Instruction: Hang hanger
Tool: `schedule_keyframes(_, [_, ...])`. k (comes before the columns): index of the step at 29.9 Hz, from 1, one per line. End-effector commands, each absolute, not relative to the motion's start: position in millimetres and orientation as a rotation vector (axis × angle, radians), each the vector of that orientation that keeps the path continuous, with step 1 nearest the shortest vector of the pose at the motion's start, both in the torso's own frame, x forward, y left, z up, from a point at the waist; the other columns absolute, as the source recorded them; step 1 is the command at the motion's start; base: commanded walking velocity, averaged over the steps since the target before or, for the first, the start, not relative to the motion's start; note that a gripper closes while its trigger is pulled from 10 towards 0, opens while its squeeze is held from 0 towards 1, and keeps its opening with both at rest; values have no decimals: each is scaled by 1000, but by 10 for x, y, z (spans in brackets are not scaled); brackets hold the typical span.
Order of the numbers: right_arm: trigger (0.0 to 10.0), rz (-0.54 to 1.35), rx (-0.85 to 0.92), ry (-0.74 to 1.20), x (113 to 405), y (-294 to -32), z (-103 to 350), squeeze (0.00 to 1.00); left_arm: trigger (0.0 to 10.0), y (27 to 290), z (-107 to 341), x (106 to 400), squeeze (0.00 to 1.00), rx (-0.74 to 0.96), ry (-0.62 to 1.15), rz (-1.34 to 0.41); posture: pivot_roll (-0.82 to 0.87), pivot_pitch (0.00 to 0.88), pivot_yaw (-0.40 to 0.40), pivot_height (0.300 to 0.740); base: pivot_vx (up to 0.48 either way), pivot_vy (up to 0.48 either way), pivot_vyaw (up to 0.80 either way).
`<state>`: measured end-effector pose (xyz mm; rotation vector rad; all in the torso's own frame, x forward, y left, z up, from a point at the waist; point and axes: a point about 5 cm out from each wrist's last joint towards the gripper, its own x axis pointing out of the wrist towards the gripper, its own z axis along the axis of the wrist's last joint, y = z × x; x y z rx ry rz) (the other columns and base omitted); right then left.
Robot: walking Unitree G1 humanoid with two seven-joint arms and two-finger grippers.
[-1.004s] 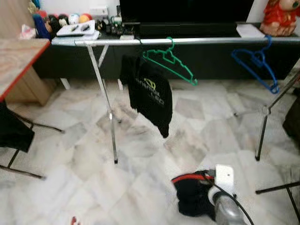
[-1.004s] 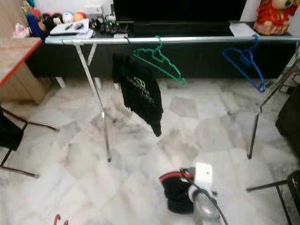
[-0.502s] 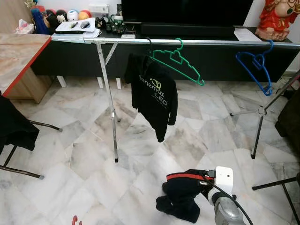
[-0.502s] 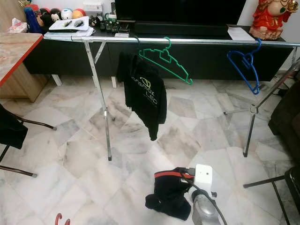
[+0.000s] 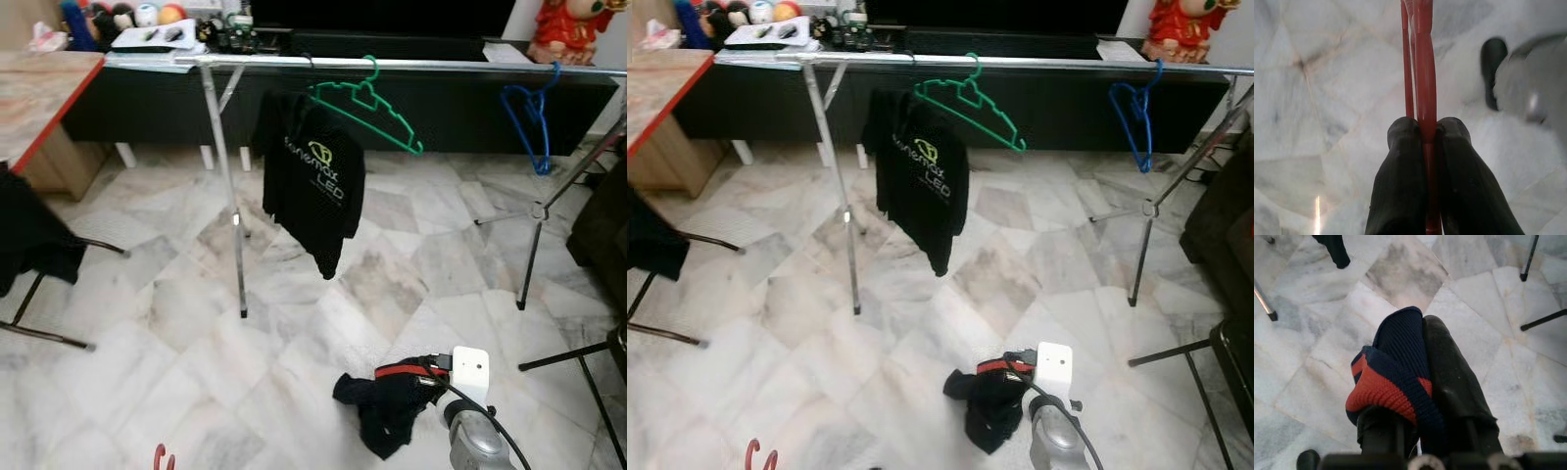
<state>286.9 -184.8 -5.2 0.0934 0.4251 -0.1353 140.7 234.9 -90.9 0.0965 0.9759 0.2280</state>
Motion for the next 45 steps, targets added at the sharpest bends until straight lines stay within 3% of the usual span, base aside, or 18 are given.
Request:
schedule_keyframes(1, [10000,-154,101,428,2842,-1881,-70,0,10000,2356,-927,1362,0,107,998,220,35,177,-13,740,0,0,0])
schedule_keyframes(12, [10000,-156,105,418,2868,-1877,-45,0,10000,2340,-898,1434,0,81,957,210,36,176,-11,740,0,0,0])
schedule_keyframes(18, [10000,-177,136,383,2946,-1901,37,0,10000,2309,-742,1755,0,88,809,142,37,175,-10,740,0,0,0])
schedule_keyframes(25, [10000,-195,179,225,3293,-1935,455,0,10000,2284,-270,2401,0,144,494,32,36,175,-8,740,0,0,0])
schedule_keyframes(29, [10000,-192,177,182,3393,-1941,594,0,10000,2220,-97,2568,0,144,393,-33,37,177,-8,740,0,0,0])
schedule_keyframes(34, [10000,-128,102,195,3576,-1862,795,0,10000,2053,181,2769,0,161,281,-257,37,177,-10,740,0,0,0])
schedule_keyframes(37, [10000,77,-107,318,3630,-1647,773,0,10000,1947,357,2846,0,203,278,-465,44,178,-12,740,0,0,0])
schedule_keyframes(40, [10000,153,-240,318,3660,-1572,811,0,10000,1872,462,2877,0,206,287,-581,47,174,-14,740,0,0,0])
schedule_keyframes(44, [10000,151,-279,300,3699,-1556,874,0,10000,1782,534,2872,0,225,312,-706,45,170,-16,740,0,0,0])
schedule_keyframes(45, [10000,133,-270,292,3734,-1548,927,0,10000,1703,597,2849,0,244,337,-815,46,162,-16,740,0,0,0])
